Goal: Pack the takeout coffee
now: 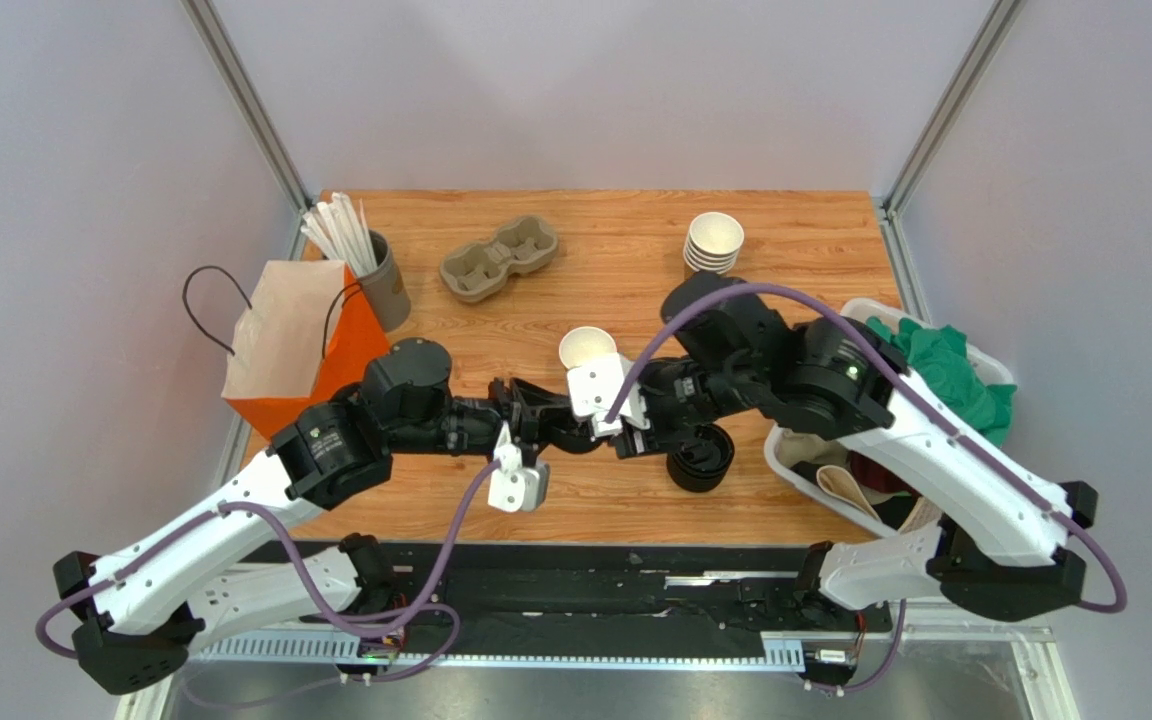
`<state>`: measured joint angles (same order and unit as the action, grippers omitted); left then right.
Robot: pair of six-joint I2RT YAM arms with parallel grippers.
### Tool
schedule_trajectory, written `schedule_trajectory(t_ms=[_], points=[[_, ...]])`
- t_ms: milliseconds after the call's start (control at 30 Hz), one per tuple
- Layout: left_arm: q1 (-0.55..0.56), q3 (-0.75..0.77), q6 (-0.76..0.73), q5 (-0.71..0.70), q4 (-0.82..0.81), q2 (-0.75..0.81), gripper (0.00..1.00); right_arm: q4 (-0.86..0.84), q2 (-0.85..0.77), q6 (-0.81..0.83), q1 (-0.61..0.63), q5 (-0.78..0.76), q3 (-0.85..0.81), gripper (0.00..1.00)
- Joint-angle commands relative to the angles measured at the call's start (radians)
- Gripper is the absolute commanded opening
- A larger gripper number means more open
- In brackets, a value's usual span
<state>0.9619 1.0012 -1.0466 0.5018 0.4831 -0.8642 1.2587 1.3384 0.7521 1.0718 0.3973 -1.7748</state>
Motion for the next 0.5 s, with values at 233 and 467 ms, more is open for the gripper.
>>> schedule_trajectory(t_ms=[233,467], points=[[-0.209,0.378,0.439,-0.170,0.440,-0.132,0.20,-0.407,-0.219,-0.073,-0.095,-0.518,0.207,0.48],[-0.252,0.383,0.527,-0.051,0.600,-0.085,0.19,-0.577,-0.150,-0.141,-0.093,-0.635,0.224,0.52]])
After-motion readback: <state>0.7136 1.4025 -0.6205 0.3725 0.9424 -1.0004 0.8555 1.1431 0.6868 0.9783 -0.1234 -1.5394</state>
